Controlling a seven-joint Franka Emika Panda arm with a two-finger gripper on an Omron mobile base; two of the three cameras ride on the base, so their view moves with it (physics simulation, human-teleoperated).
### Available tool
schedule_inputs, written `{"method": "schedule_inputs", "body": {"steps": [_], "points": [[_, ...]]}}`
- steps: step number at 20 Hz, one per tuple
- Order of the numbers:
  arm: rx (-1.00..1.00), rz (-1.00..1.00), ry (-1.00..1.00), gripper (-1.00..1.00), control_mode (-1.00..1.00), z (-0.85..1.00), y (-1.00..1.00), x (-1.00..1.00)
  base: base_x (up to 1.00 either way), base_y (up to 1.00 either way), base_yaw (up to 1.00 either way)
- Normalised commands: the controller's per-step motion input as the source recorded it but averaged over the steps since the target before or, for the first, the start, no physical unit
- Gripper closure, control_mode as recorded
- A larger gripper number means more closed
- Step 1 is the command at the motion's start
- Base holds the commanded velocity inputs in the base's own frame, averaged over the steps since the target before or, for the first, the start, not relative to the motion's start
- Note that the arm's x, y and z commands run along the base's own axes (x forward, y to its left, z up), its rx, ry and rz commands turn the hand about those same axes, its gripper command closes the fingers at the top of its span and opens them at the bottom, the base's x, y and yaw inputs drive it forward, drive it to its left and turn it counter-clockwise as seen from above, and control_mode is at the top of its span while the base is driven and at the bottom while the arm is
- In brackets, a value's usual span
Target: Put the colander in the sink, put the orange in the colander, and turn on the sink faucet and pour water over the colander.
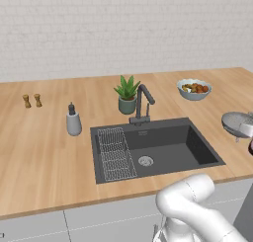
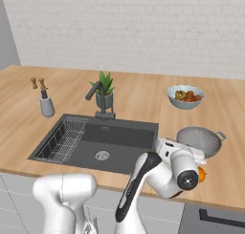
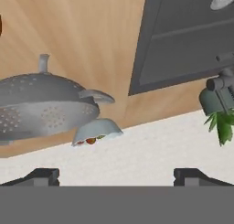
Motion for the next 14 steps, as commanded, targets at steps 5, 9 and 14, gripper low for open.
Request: {"method": "schedule_inputs", "body": {"steps": [5, 9, 14], "points": [[-0.06, -0.17, 0.41, -1.00, -1.00, 0.00, -0.33, 0.35, 0.00, 0.00, 0.00], [0.00, -0.22, 0.45, -1.00, -1.00, 0.00, -0.29, 0.49, 0.00, 0.00, 0.00], [0.00, -0.21, 0.22, -1.00, -1.00, -0.06, -0.30, 0.37, 0.00, 0.00, 0.00]]}}
